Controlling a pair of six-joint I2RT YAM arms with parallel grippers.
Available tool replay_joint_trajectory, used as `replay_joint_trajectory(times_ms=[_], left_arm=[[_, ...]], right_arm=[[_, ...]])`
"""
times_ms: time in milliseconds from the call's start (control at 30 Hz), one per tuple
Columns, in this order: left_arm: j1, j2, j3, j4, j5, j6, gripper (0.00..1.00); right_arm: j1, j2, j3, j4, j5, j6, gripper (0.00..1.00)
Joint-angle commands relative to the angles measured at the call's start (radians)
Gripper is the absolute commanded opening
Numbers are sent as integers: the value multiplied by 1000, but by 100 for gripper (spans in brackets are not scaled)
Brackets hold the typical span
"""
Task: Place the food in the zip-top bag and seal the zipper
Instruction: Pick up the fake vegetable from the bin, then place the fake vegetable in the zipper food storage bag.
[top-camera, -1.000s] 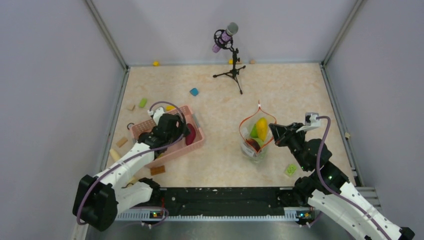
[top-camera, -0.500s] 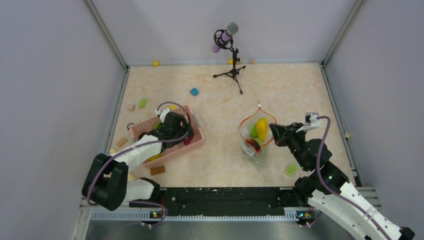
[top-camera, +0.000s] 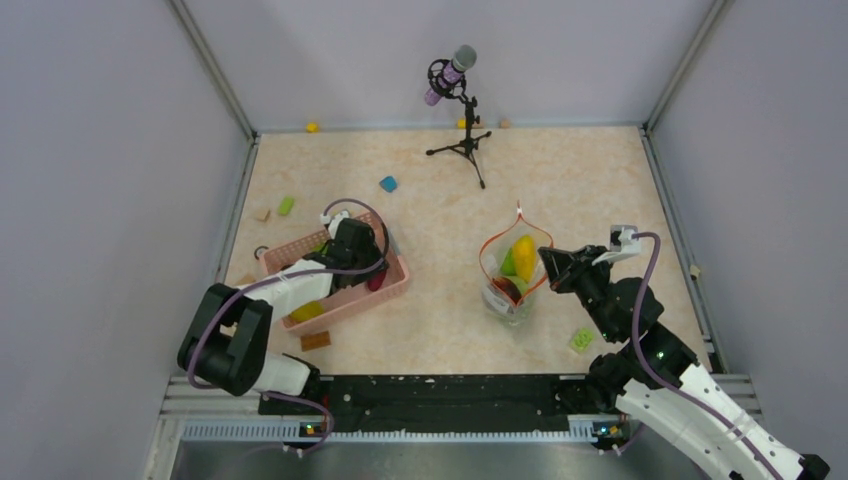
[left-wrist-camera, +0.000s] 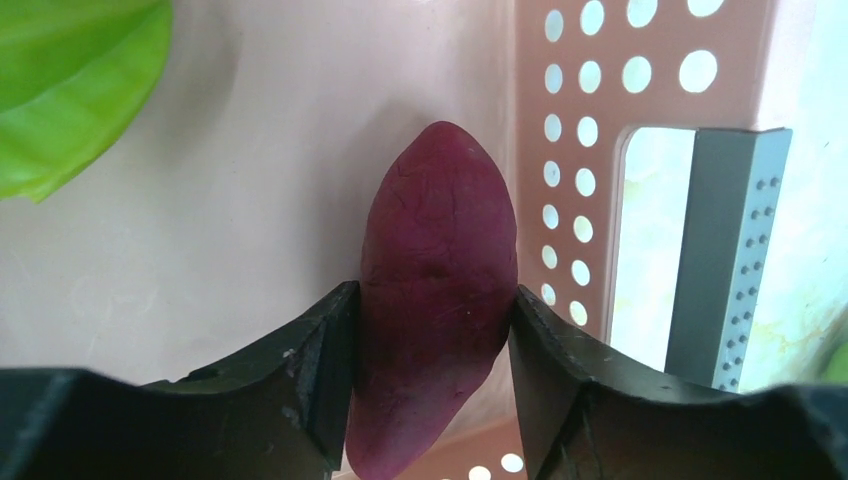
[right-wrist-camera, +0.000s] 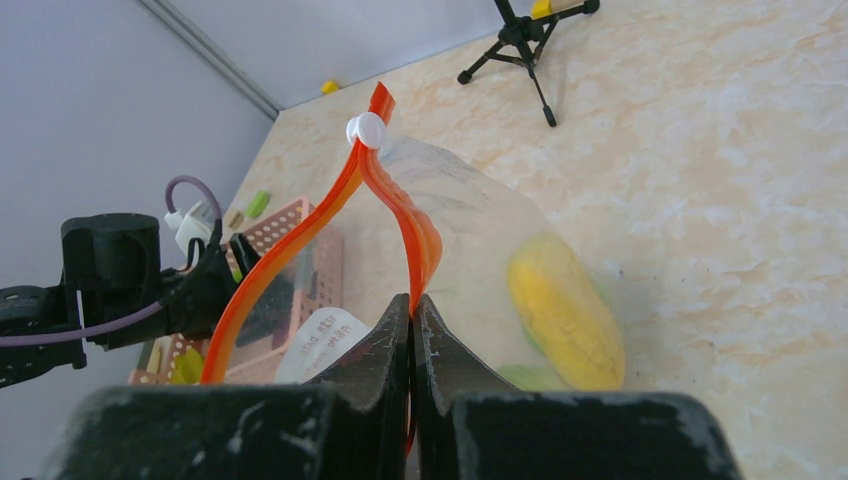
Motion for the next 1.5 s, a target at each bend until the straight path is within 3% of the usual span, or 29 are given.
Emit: replay_joint_trajectory(times_ms=[0, 367, 567, 733, 800, 900, 1033, 1200, 1467], left_arm=[[7, 13, 20, -14, 12, 11, 51], [8, -92, 60, -123, -19, 29, 0], [7, -267, 66, -145, -43, 47, 0], [7, -425, 55, -130, 40, 69, 0], [6, -481, 44, -71, 129, 96, 0], [-6, -532, 28, 85, 384, 133, 0], [-94, -490, 109, 162, 544, 174, 0], [-309, -384, 272, 145, 467, 303, 0], [-446, -175, 483, 149, 512, 370, 0]], right_arm=[[1, 3, -3, 44, 22, -15, 0], [1, 5, -3, 46, 17, -14, 0], [1, 4, -3, 48, 15, -14, 0], [1, 4, -4, 47, 15, -15, 0], [1, 5, -2, 48, 12, -16, 0], [1, 4, -2, 47, 6, -11, 0], [1, 6, -1, 49, 0, -17, 0], [0, 5, 3, 48, -8, -27, 0], [1, 6, 6, 43, -31, -41, 0]])
